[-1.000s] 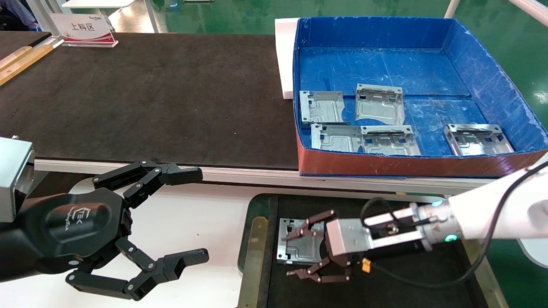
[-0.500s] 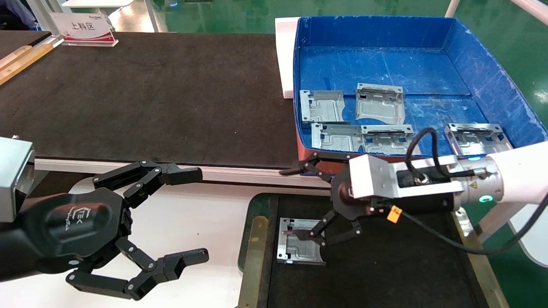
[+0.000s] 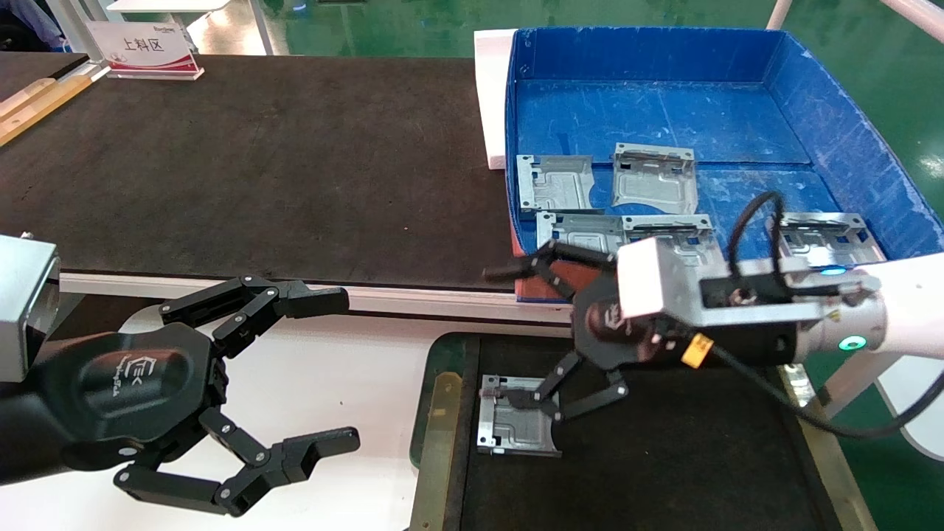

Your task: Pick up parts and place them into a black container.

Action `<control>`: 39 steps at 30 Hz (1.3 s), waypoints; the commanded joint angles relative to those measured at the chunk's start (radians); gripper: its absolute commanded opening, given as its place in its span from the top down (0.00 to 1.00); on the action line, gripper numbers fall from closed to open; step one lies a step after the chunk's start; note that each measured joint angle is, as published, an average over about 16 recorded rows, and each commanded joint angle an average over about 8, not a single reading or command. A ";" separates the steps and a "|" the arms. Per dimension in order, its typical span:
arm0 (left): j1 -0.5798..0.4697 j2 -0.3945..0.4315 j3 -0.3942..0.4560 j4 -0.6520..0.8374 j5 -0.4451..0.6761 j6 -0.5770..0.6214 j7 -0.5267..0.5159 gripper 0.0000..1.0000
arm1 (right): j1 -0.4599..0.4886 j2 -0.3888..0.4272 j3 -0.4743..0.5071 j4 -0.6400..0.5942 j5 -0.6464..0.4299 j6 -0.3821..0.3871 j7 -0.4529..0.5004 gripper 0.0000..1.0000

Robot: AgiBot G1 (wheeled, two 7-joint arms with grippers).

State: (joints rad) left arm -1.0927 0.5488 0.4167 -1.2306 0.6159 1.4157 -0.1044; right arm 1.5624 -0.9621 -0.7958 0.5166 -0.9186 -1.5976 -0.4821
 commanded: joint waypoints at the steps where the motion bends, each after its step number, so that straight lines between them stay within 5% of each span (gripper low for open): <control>1: 0.000 0.000 0.000 0.000 0.000 0.000 0.000 0.00 | -0.019 0.013 0.020 0.029 0.007 0.004 0.025 0.00; 39: 0.000 0.000 0.000 0.000 0.000 0.000 0.000 0.00 | -0.374 0.269 0.396 0.589 0.144 0.078 0.514 0.00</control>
State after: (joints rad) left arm -1.0927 0.5488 0.4167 -1.2306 0.6159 1.4157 -0.1044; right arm 1.1882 -0.6929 -0.3998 1.1054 -0.7744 -1.5194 0.0316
